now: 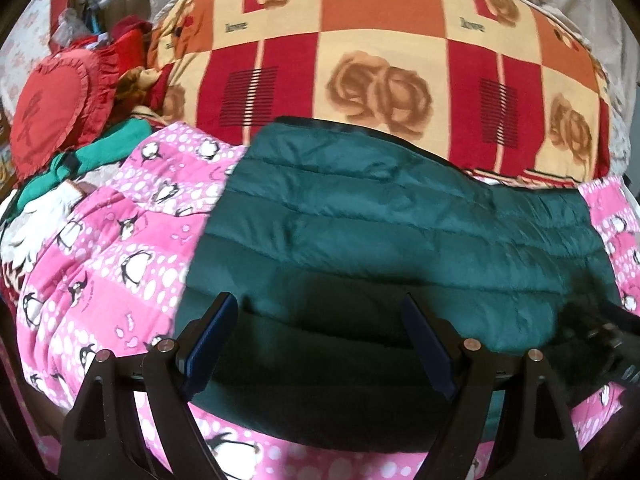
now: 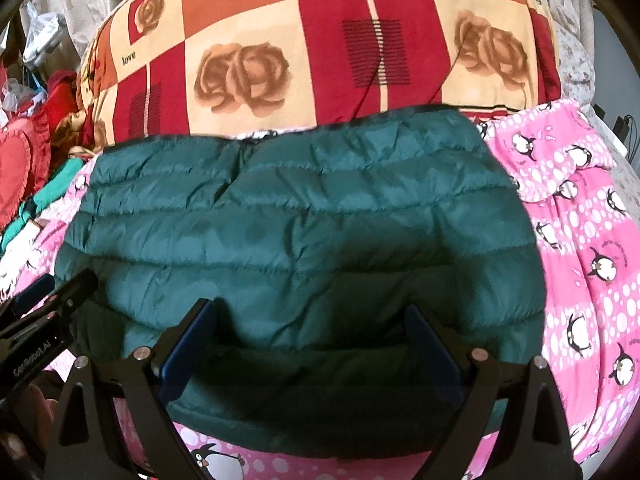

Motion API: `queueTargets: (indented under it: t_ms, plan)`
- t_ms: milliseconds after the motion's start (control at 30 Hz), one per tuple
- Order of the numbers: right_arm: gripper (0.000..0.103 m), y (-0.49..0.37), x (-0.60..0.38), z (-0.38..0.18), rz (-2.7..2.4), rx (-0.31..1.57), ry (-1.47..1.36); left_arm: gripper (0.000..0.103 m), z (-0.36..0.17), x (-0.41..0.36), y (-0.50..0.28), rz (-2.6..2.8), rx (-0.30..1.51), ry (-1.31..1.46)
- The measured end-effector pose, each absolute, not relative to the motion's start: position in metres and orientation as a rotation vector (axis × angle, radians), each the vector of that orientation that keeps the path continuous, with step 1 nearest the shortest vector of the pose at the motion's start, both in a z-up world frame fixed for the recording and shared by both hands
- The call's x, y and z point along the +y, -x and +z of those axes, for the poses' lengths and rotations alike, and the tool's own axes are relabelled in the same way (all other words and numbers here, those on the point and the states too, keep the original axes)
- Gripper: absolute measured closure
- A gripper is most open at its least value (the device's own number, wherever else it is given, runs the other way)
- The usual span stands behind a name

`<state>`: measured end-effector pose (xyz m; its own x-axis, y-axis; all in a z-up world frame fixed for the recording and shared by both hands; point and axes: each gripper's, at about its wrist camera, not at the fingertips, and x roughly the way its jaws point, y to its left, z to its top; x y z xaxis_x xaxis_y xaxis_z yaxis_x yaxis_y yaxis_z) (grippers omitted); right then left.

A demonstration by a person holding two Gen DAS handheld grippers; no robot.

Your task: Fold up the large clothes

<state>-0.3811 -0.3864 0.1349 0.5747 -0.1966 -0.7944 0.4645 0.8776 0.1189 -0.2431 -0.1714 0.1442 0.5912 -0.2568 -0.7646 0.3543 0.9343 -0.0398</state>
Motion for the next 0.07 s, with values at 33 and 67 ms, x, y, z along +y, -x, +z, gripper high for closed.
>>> queueTargets:
  t_ms: [33,67]
  plan:
    - [0.006,0.3835,-0.3938,0.1401,-0.413,0.866,-0.331,0.042,0.1448,-0.1685,0.2406,-0.350,0.868,-0.117]
    - [0.006,0.3854,-0.4003,0.1440,-0.423,0.858,-0.330,0.042,0.1464,-0.1636,0.2363,-0.336,0.863,-0.114]
